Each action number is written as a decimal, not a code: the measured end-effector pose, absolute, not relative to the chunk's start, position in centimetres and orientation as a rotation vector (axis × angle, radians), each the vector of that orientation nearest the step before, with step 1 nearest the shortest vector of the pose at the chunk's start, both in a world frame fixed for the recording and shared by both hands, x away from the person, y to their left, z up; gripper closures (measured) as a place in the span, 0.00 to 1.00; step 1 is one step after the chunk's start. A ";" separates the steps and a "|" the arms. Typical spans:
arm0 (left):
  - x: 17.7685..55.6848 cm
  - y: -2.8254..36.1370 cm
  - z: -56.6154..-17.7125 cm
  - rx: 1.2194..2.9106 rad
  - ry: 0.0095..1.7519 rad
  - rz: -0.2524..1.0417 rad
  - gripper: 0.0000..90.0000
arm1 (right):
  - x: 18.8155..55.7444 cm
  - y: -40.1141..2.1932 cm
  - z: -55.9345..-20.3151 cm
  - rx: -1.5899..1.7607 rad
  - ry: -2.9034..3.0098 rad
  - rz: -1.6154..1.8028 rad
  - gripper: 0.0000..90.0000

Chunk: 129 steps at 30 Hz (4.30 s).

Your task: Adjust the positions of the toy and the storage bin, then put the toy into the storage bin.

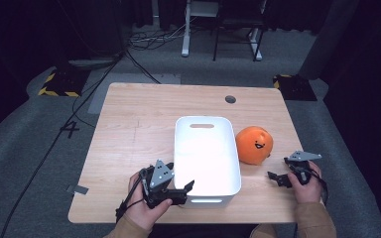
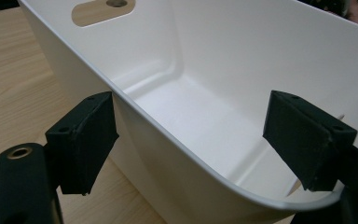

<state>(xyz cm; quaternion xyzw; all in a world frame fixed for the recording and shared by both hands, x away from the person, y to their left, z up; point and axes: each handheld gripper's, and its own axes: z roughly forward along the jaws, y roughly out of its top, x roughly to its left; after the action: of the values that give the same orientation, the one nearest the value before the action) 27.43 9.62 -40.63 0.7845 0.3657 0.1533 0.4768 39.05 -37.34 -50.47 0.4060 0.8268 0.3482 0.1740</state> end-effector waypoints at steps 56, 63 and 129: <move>34.8 20.9 -43.7 1.901 1.159 0.541 0.25 | 38.9 -37.4 -50.5 1.154 2.339 0.984 0.02; 36.1 22.0 -46.3 1.989 1.238 0.532 0.27 | 38.1 -38.2 -50.2 1.159 2.284 1.031 0.31; 38.7 22.8 -50.2 2.088 1.270 0.466 0.16 | 40.4 -35.3 -40.7 0.988 2.112 1.493 0.62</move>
<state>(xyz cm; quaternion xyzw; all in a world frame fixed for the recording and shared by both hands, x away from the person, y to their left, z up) 38.73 22.76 -50.23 0.7949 0.4834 0.1773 0.3209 40.36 -35.31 -40.68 0.3507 0.7496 0.5300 0.1852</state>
